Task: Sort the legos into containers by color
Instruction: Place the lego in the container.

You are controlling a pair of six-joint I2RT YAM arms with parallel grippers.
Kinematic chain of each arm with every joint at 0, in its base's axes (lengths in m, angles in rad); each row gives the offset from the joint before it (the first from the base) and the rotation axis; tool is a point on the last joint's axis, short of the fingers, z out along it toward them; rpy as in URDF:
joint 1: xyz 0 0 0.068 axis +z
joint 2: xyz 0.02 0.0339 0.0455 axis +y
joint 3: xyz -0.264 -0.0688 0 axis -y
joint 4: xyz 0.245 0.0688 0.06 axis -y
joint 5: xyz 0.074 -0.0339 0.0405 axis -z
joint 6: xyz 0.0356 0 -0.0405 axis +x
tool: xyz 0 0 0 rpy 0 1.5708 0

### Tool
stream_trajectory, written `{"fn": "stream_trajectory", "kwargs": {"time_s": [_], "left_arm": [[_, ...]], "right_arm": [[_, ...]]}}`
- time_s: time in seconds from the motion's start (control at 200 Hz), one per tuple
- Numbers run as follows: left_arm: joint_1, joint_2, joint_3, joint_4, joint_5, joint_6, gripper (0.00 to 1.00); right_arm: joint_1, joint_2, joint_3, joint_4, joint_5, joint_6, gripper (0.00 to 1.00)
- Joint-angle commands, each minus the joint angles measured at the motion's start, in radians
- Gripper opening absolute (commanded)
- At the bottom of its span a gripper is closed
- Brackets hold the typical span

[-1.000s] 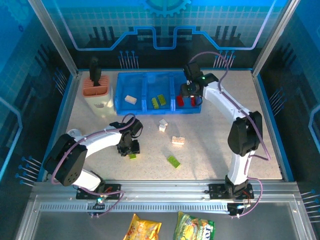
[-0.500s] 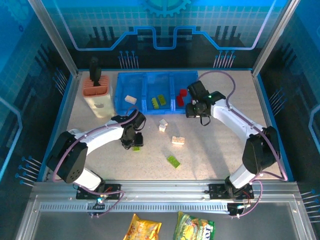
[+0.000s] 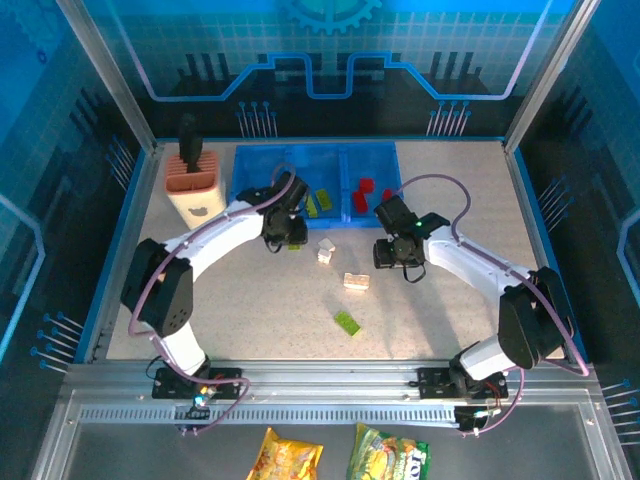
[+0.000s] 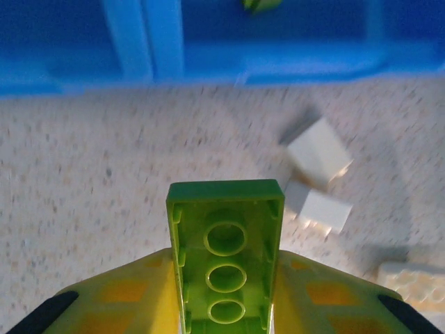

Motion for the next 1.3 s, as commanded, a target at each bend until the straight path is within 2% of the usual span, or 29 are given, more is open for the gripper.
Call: {"fn": "stream_trajectory", "kwargs": {"time_s": [0.0, 0.285, 0.67, 1.006, 1.136, 1.296], "left_arm": [[0.018, 0.065, 0.118, -0.032, -0.041, 0.052, 0.35], [0.034, 0.247, 0.373, 0.032, -0.126, 0.088, 0.34], [0.045, 0.446, 0.566, 0.199, -0.255, 0.148, 0.34], [0.06, 0.615, 0.701, 0.225, -0.307, 0.154, 0.35], [0.065, 0.647, 0.727, 0.228, -0.304, 0.149, 0.38], [0.063, 0.653, 0.748, 0.218, -0.29, 0.143, 0.47]], "right_arm": [[0.017, -0.032, -0.022, 0.009, -0.008, 0.036, 0.53], [0.024, -0.043, -0.041, 0.007, 0.002, 0.047, 0.52], [0.028, -0.043, -0.057, 0.004, 0.005, 0.053, 0.52], [0.042, -0.049, -0.065, 0.0, 0.01, 0.064, 0.52], [0.047, -0.056, -0.071, -0.002, 0.01, 0.07, 0.51], [0.059, -0.059, -0.064, -0.016, 0.018, 0.073, 0.51]]}}
